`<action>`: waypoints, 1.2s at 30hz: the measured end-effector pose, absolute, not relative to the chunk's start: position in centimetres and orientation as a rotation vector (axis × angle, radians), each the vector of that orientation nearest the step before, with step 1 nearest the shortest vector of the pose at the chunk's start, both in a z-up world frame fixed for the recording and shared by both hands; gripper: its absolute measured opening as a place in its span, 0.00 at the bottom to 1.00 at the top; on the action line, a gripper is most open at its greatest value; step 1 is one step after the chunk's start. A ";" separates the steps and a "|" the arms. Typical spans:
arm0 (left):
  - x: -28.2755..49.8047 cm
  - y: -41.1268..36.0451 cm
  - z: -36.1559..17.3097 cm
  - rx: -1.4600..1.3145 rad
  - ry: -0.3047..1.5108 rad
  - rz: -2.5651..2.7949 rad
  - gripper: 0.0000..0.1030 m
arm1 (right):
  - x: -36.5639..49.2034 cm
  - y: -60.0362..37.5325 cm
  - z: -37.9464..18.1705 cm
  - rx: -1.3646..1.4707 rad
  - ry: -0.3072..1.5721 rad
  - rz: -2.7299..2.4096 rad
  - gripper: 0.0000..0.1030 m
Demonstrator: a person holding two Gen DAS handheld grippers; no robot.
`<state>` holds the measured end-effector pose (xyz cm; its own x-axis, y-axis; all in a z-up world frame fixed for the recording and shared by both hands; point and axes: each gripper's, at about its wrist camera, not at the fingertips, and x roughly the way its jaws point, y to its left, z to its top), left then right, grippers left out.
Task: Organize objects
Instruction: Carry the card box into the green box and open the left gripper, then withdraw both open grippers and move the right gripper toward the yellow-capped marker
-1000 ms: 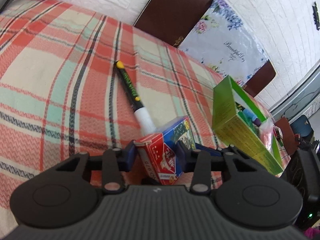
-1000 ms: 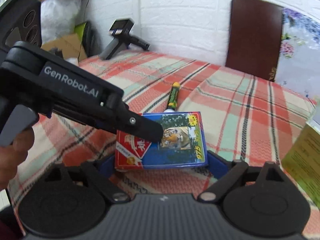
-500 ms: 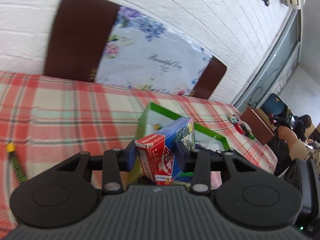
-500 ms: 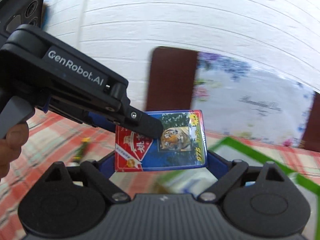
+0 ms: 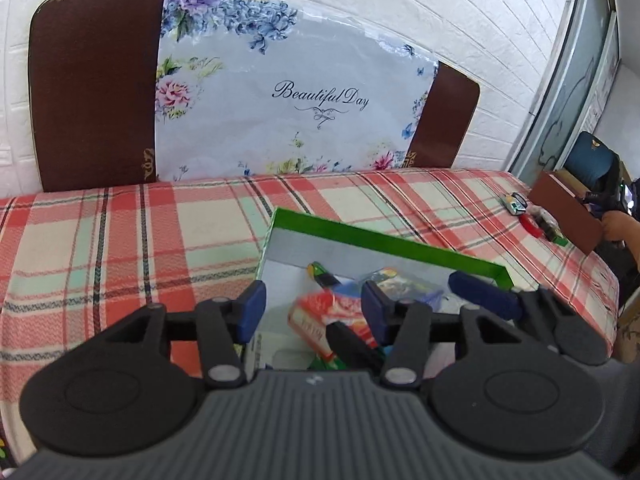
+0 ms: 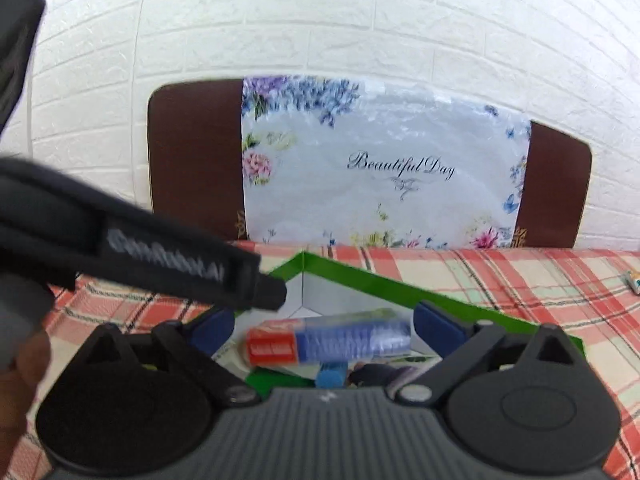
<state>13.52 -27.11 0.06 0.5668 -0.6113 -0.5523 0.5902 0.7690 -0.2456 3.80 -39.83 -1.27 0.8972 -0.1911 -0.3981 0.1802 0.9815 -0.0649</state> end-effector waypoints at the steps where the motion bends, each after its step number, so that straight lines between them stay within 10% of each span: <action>1: 13.1 -26.8 0.0 -0.021 0.653 -0.703 0.53 | 3.2 -39.4 -1.2 -0.048 0.397 -0.182 0.97; 36: 4.3 -16.8 -3.6 0.179 0.688 -0.431 0.63 | -6.7 -34.0 -4.3 0.299 0.499 -0.206 0.88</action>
